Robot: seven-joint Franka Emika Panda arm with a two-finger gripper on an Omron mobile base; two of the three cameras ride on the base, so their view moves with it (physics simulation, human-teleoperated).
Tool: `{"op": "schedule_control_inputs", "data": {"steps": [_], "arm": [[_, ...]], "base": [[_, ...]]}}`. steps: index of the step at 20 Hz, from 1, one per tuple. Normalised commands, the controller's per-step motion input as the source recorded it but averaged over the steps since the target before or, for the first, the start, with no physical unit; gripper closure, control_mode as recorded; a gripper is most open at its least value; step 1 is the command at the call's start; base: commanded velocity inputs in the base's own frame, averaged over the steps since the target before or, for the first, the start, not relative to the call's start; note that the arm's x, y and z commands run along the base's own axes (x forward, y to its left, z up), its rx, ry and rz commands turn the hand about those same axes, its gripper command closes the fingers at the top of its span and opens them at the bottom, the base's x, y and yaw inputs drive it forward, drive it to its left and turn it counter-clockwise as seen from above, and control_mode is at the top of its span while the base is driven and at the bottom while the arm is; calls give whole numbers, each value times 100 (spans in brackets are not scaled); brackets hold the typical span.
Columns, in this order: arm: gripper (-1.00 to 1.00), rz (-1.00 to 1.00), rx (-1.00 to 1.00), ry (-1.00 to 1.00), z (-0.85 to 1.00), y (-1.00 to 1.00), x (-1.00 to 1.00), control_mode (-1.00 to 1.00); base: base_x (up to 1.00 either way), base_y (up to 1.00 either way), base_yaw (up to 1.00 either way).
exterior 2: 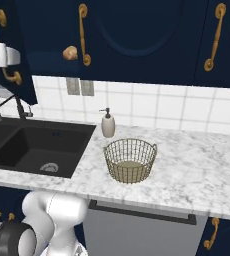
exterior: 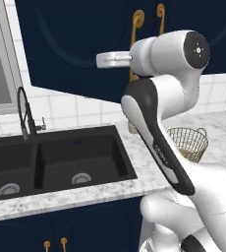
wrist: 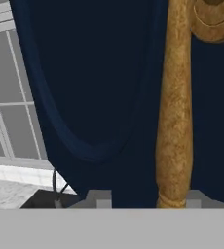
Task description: Open the cabinet, pick up the bread from the cabinet and place it in the basket. Then move the basket to the dining counter.
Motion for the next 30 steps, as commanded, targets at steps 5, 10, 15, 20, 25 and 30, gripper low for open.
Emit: {"op": "schedule_control_inputs", "data": {"steps": [5, 10, 15, 20, 25, 30], "arm": [[100, 0, 0, 2, 1, 94, -91, -100], [100, -1, 18, -13, 49, -11, -100, -100], [100, -11, 25, 0, 38, -87, -71, -100], [100, -3, 55, 9, -4, -99, -16, -100], [100, 21, 76, 16, -15, -62, 14, -100], [100, 45, 44, 18, -29, 3, 44, -100]], "base": [[0, 0, 0], [0, 0, 0], [0, 0, 0], [0, 0, 0], [0, 0, 0], [0, 0, 0]]}}
